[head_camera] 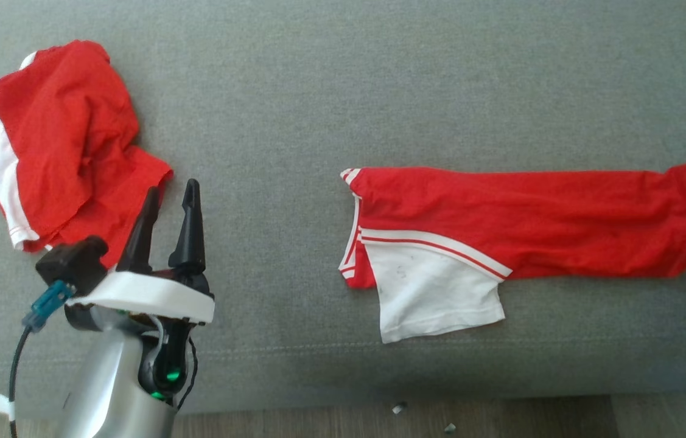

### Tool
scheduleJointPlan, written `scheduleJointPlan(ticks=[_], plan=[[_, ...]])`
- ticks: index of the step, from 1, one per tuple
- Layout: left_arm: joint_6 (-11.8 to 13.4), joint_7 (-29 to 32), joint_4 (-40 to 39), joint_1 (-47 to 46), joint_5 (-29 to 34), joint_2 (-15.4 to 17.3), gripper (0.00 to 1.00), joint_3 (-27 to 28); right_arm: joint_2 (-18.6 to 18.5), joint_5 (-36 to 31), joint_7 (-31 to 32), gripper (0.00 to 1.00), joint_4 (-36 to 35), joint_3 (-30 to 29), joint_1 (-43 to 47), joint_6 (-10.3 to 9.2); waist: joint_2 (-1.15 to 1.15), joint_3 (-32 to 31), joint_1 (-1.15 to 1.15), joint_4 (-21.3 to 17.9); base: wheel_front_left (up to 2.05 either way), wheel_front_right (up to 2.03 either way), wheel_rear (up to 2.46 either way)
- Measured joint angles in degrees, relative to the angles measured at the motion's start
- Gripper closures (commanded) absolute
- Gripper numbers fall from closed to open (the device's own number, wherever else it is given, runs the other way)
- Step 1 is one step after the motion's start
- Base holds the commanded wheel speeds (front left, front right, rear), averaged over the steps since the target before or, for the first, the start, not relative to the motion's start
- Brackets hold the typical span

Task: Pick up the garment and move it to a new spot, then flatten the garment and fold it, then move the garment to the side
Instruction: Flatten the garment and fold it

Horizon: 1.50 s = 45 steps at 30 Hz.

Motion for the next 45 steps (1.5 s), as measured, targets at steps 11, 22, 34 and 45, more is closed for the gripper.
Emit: scheduleJointPlan(ticks=[11,22,34,45], plan=[[-0.44,0.01,1.29,2.54,0.01,-0.51,0.0,0.96,8.26,8.5,6.45,1.0,-14.46,11.98,1.31,-0.01,0.0,-3.71,0.0,-0.81,0.0,0.0,0.0],[-0.53,0.01,2.03,3.05,0.44,-0.8,0.0,0.87,10.11,26.95,17.15,1.0,-36.01,31.14,12.74,-0.01,0.0,-6.2,0.0,-1.12,0.0,0.0,0.0],[-1.01,0.01,2.8,3.6,0.53,-0.92,0.0,0.62,10.24,33.74,12.56,1.0,-35.35,46.28,17.22,-0.01,0.0,-5.29,0.0,0.76,0.0,0.0,0.0],[-1.25,0.01,3.16,3.14,0.52,-1.05,0.0,-0.47,10.07,38.21,3.74,0.66,-21.21,53.02,12.48,-0.02,0.0,-2.37,0.0,3.22,0.0,0.0,0.0]])
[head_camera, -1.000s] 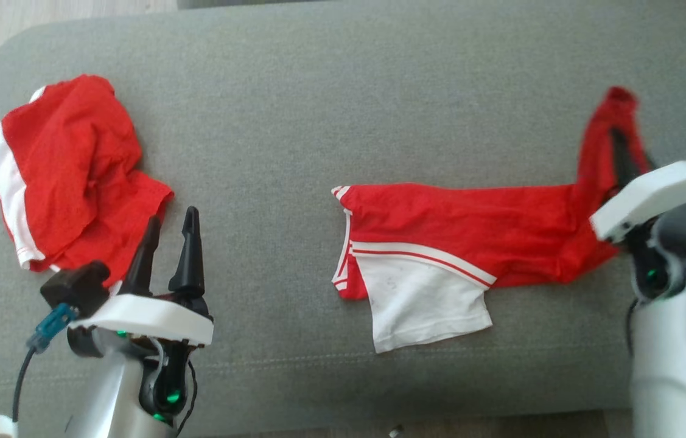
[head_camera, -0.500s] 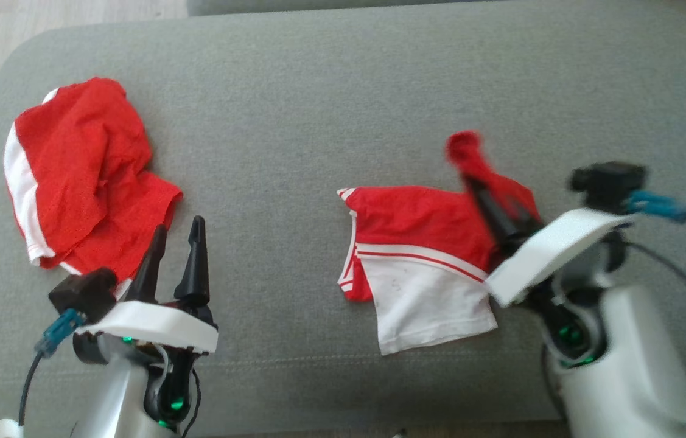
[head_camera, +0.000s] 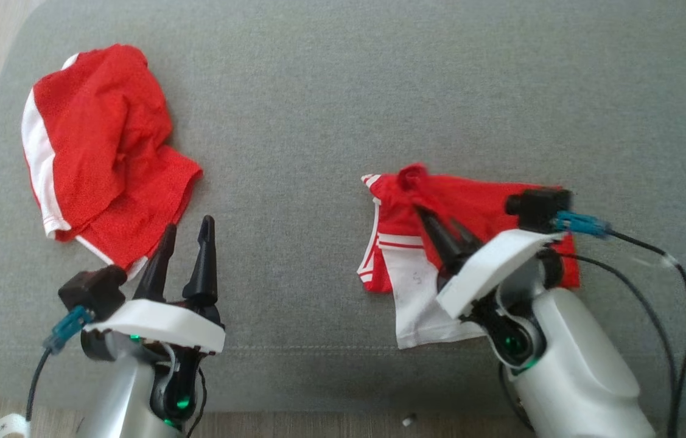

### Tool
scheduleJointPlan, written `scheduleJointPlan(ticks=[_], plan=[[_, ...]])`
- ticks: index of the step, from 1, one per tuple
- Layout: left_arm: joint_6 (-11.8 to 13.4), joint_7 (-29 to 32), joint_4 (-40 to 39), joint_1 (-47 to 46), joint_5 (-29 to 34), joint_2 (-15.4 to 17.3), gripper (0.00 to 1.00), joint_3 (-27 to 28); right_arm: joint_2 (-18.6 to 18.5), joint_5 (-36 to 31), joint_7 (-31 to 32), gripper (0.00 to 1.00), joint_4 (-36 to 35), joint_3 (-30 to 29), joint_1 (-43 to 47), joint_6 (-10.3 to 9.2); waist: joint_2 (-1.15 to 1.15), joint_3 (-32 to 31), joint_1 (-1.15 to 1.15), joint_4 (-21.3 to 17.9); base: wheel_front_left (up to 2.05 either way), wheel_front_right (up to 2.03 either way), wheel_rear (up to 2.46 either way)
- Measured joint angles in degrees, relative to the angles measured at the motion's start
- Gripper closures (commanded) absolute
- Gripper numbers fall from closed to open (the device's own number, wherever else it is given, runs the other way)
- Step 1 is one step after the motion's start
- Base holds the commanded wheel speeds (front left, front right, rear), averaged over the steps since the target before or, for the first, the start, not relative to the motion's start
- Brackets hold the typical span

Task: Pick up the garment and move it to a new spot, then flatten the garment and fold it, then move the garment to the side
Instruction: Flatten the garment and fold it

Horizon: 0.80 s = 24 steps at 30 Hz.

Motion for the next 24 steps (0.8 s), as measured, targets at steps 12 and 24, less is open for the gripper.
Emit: scheduleJointPlan(ticks=[12,24], plan=[[-0.01,0.0,0.62,-1.04,0.01,-0.09,0.0,0.18,-0.24,5.39,-5.33,0.0,5.1,3.75,-5.45,0.0,0.0,0.55,0.0,-0.73,0.0,0.0,0.0],[-0.02,-0.01,-1.51,-0.95,0.49,-0.23,0.0,1.38,-0.94,-13.57,-9.28,0.0,1.75,-10.37,-8.01,0.0,0.0,-1.48,0.0,-4.46,0.0,0.0,0.0]])
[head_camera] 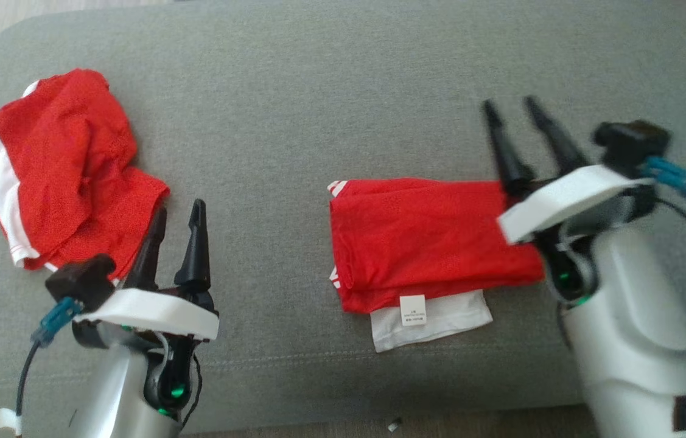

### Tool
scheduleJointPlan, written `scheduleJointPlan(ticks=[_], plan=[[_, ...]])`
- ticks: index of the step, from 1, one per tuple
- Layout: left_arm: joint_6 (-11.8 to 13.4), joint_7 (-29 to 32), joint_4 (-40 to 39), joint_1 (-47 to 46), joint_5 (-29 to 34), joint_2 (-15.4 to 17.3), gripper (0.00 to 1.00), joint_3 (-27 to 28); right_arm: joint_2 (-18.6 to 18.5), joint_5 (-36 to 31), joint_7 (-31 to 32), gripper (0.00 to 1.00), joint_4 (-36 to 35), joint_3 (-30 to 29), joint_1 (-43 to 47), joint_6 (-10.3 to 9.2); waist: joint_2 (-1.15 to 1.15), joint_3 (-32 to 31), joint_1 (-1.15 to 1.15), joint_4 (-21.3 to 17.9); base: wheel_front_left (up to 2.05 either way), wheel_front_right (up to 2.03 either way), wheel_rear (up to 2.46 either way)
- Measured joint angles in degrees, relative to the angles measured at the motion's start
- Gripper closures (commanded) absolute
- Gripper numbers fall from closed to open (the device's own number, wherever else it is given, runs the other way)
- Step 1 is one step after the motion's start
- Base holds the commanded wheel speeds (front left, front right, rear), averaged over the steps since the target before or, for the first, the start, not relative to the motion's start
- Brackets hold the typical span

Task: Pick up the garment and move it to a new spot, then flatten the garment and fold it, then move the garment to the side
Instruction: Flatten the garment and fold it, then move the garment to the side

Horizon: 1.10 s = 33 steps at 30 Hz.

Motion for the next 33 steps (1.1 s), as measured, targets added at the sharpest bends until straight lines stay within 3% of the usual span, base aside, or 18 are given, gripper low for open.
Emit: scheduleJointPlan(ticks=[5,9,12,20,25,33], plan=[[0.04,0.01,-1.25,0.02,0.54,-0.03,0.0,0.09,-2.99,-6.21,-2.22,0.0,-4.85,-4.99,3.07,0.0,0.0,-0.1,0.0,-0.58,0.0,0.0,0.0],[0.74,0.01,-2.94,0.05,1.44,-0.04,0.0,0.52,-5.93,-11.9,-4.93,0.0,-7.84,-4.63,7.18,0.0,0.0,-0.05,0.0,-0.95,0.0,0.0,0.0],[1.44,0.0,-4.8,0.06,9.09,-0.03,0.0,0.33,-6.82,-15.22,-6.88,0.0,-9.23,-5.22,9.1,0.0,0.0,-0.08,0.0,-0.92,0.0,0.0,0.0],[2.43,0.0,-7.34,3.11,12.6,-0.05,0.0,1.33,-3.31,-20.47,-11.57,0.0,-9.96,-12.87,15.71,0.01,0.0,-0.86,0.0,-0.71,0.0,0.0,0.0],[3.63,0.0,-9.2,4.99,12.6,-0.05,0.0,1.32,-0.6,-21.68,-13.26,0.0,-8.7,-14.55,17.72,0.01,0.0,-1.24,0.0,-1.0,0.0,0.0,0.0],[3.91,0.0,-9.37,5.74,12.57,-0.05,0.0,0.49,0.18,-22.01,-13.58,0.0,-7.54,-14.51,17.68,0.01,0.0,-1.05,0.0,-0.98,0.0,0.0,0.0]])
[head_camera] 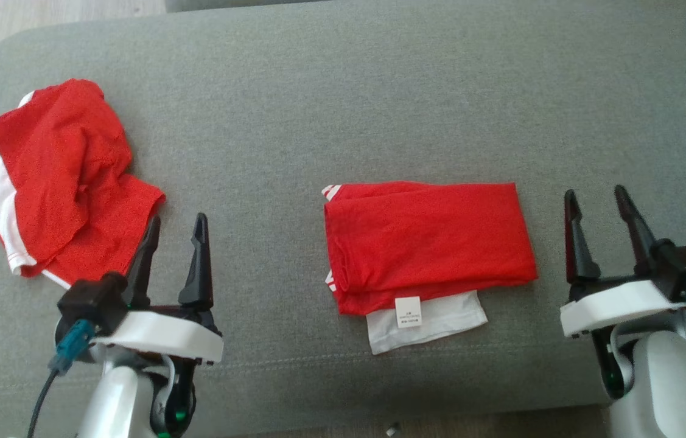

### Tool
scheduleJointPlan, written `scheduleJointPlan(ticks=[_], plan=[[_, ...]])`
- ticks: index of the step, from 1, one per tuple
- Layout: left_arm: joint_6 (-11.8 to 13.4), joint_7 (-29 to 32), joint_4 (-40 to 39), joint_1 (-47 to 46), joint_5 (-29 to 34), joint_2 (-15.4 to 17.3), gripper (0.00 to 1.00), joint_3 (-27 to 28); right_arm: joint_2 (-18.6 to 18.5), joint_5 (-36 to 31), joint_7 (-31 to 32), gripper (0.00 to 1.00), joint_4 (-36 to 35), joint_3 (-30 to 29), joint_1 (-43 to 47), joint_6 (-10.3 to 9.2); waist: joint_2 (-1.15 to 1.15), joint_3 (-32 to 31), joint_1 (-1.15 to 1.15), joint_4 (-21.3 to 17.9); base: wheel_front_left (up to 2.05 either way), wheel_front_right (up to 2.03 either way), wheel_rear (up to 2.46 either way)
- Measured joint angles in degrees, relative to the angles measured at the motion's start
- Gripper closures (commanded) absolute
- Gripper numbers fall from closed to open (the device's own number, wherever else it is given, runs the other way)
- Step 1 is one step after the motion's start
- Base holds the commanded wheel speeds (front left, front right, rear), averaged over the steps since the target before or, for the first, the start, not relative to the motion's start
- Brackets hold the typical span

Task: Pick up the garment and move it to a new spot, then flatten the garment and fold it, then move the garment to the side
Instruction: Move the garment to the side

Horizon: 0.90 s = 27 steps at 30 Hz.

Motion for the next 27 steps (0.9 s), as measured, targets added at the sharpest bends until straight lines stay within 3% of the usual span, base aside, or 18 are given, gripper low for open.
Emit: scheduleJointPlan(ticks=[11,21,27], plan=[[0.03,0.0,0.02,-0.79,-0.07,0.0,0.0,-1.14,0.64,1.68,4.65,0.0,6.54,0.23,-2.79,0.0,0.0,3.75,0.0,1.16,0.0,0.0,0.0],[-0.04,0.0,0.29,-3.02,-0.05,0.0,0.0,-2.15,0.93,2.93,6.37,0.0,15.48,-3.01,-7.03,0.0,0.0,7.1,0.0,3.61,0.0,0.0,0.0],[-0.1,0.0,0.36,-3.58,-0.04,0.0,0.0,-2.13,0.94,8.15,7.33,0.0,20.07,-0.48,-8.68,-0.01,0.0,7.93,0.0,4.37,0.0,0.0,0.0]])
